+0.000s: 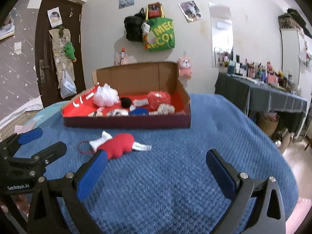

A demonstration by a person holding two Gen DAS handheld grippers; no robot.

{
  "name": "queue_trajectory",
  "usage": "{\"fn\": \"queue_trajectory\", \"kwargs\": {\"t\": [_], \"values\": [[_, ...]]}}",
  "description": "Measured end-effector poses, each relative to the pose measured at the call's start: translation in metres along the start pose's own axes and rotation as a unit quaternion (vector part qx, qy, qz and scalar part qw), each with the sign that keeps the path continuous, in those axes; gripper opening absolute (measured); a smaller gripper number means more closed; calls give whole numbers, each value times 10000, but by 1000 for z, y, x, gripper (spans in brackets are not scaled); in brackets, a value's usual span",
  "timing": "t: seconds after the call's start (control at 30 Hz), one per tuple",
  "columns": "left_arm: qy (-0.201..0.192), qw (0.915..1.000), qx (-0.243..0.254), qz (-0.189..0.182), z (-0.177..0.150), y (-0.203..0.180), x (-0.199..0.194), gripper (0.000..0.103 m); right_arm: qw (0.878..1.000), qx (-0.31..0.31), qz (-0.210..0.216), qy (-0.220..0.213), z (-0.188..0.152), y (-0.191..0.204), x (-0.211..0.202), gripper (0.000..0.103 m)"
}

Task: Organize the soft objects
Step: 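Withdraw both tools from the box back over the blanket, then move both tools toward the red plush and white sock on the blanket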

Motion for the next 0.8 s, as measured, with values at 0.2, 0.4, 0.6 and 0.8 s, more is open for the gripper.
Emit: {"fn": "queue_trajectory", "kwargs": {"t": [0.2,0.4,0.6,0.8], "values": [[188,9998,-33,70,-12,5,12,102,9996,186,-28,199,-15,-8,11,103],[287,9996,-51,60,-16,6,18,102,9992,249,-8,324,-21,-11,18,103],[413,9991,-99,22,-14,8,23,102,9988,246,31,414,-23,-10,23,103],[494,9987,-8,83,-1,14,30,102,9979,220,204,567,-16,-4,31,103]]}}
Point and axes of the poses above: each gripper's, at about its wrist camera, not at the fingertips, and x roughly the way its jaws point, y to its left, z to its top, the point moved 9 cm from there along x, roughly the way its jaws point, and after that the axes turned 6 degrees about y, right-handed, at the moved point
